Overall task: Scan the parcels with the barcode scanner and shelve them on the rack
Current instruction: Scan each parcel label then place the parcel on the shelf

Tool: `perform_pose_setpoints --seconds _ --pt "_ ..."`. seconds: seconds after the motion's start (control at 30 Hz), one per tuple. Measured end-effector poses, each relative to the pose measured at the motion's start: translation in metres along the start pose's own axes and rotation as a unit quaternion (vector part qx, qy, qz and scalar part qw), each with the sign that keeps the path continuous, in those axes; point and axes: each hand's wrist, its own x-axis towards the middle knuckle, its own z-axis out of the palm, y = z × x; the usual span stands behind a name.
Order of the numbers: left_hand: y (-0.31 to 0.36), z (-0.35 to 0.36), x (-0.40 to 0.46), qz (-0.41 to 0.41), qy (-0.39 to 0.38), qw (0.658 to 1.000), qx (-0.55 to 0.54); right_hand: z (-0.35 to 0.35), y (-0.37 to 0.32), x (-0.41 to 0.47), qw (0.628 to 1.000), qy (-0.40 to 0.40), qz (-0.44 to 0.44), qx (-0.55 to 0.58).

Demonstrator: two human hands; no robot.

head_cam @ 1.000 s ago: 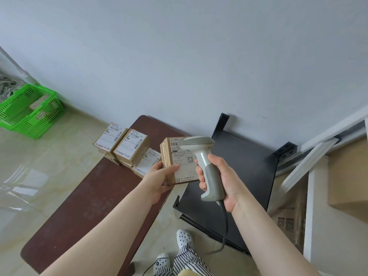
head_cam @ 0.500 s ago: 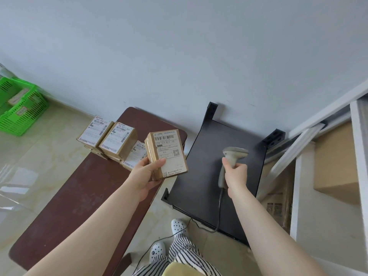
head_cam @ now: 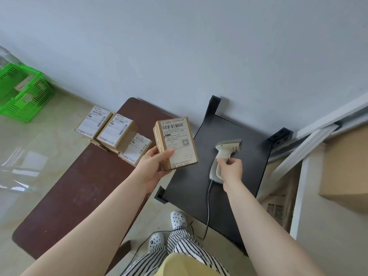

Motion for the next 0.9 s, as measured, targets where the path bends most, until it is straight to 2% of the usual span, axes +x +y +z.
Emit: perform_pose_setpoints --seconds 0.27,0.37,0.47,0.53,0.6,0.7,0.77,0.9 --pt "-0.005 0.016 -0.009 0.005 0.009 1.0 -0.019 -0.009 0.006 0.005 0.999 -0.019 -0.018 -0.026" --pt "-0.005 0.018 -0.019 0.025 0.002 1.0 -0.01 -0.014 0.004 0.0 0.997 0.013 -0.021 -0.074" --pt "-0.004 0.018 -0.038 0.048 -0.013 0.999 0.01 -0.023 -0.007 -0.024 0.992 0.039 -0.072 -0.1" --pt "-0.004 0.018 -0.051 0.063 -0.021 0.997 0.03 -0.027 -0.02 -0.05 0.992 -0.043 -0.119 -0.004" --pt "-0.011 0.019 -0.071 0.086 -0.025 0.995 0.042 -0.033 -0.024 -0.088 0.974 -0.165 -0.12 0.096" --pt "-0.036 0.013 -0.102 0.122 -0.044 0.99 0.056 -0.051 -0.006 -0.14 0.934 -0.298 -0.167 0.099" --pt "-0.061 0.004 -0.127 0.129 -0.071 0.987 0.056 -0.068 0.015 -0.174 0.917 -0.342 -0.175 0.102" --pt "-0.117 -0.011 -0.186 0.126 -0.085 0.986 0.064 -0.105 0.069 -0.228 0.918 -0.352 -0.163 0.084"
